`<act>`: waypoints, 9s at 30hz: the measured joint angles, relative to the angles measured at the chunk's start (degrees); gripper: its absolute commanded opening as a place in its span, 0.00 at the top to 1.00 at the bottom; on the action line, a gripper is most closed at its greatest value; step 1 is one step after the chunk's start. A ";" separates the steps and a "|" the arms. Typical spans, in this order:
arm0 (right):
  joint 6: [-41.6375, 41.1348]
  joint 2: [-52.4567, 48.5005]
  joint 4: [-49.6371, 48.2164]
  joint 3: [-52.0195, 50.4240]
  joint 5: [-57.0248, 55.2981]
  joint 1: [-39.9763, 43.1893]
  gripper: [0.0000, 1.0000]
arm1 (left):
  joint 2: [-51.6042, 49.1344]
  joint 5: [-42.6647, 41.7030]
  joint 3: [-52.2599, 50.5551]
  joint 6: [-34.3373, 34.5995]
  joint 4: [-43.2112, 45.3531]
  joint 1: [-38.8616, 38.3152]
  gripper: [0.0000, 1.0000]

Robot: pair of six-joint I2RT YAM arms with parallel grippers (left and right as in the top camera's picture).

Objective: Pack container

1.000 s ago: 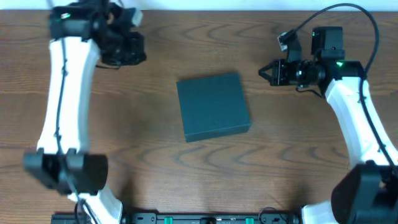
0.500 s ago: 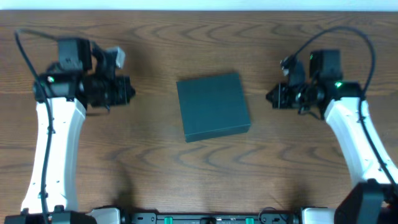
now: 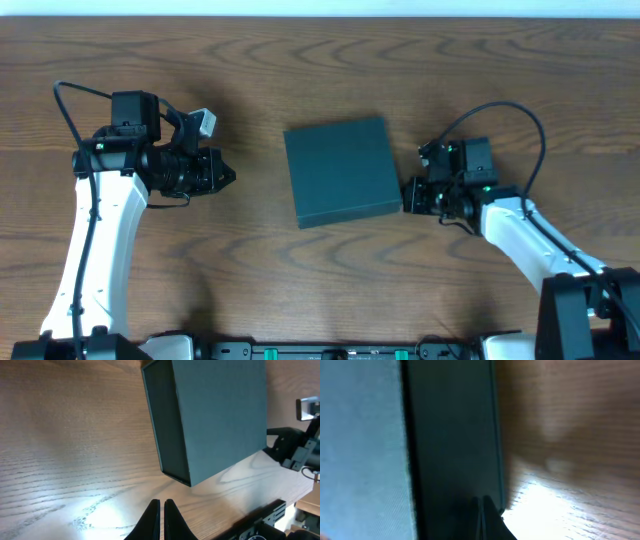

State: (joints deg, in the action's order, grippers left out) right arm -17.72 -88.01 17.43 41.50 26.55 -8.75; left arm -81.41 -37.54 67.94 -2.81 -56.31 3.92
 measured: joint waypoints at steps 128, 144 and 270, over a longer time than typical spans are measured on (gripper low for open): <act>-9.31 77.68 61.18 0.07 -5.35 -4.72 0.01 | 80.59 17.49 -54.84 2.86 21.79 0.07 0.05; -9.31 77.68 61.18 0.07 -5.33 -4.72 0.01 | 80.74 16.87 -58.34 4.35 23.54 0.04 0.05; 8.72 87.34 21.97 -32.22 -21.00 -4.55 0.01 | 80.78 16.72 -58.34 4.37 23.56 0.04 0.05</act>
State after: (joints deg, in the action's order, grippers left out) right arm -8.99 -0.67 39.40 9.28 5.54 -13.30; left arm -0.62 -20.82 9.61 1.56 -32.75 3.97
